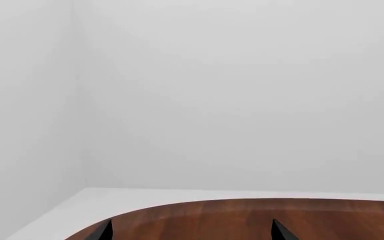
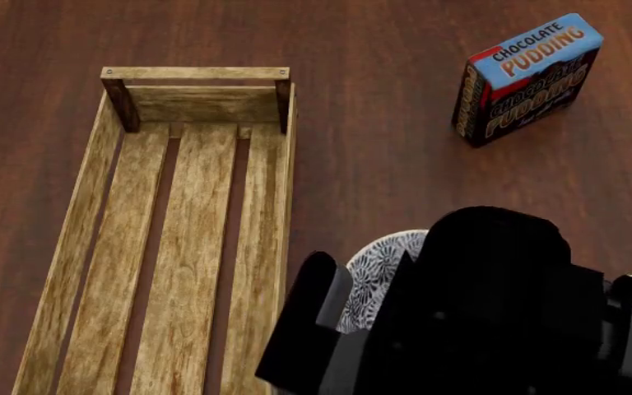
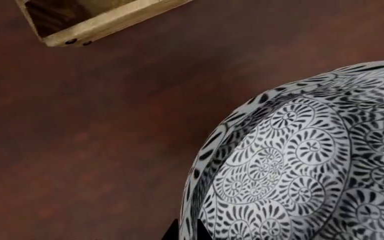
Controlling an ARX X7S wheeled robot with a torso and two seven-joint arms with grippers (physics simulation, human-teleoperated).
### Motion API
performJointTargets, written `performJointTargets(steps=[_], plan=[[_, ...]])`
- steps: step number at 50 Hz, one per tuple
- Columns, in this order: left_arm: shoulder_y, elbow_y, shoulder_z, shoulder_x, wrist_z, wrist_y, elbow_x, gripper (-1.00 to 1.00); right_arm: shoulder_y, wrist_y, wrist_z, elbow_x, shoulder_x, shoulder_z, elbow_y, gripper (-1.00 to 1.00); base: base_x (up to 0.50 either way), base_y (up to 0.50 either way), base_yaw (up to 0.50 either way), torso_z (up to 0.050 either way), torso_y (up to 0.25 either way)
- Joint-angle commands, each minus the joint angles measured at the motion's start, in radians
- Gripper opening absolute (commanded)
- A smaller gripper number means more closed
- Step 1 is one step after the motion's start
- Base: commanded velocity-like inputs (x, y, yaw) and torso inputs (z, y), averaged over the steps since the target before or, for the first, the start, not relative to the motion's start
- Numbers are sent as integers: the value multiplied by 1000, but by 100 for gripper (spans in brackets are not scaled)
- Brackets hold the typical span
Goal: Stack the left bowl on the right bowl and place them in the tray.
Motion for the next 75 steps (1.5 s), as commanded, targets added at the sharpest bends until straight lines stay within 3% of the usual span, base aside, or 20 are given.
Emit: performJointTargets(steps=[1, 28, 49, 63, 75], plan=[[0, -1, -1, 2, -1, -1, 0, 100, 68, 4, 59, 57, 12, -9, -23, -100, 0, 0, 0, 0, 0], [0, -20, -10, 28, 8, -1, -1, 100, 404, 73, 115, 185, 22, -59, 0, -100, 0, 0, 0, 0, 0], [20, -36, -12, 41, 15, 17, 17, 100, 589, 53, 253, 358, 119, -260, -7, -100, 0, 0, 0, 0, 0], [28, -32, -14, 34, 15, 20, 23, 100, 619, 48, 333, 426, 210, -370, 10, -100, 0, 0, 0, 0, 0], [32, -41, -17, 44, 18, 20, 23, 100, 540, 7, 317, 382, 255, -381, 30, -100, 0, 0, 0, 0, 0]])
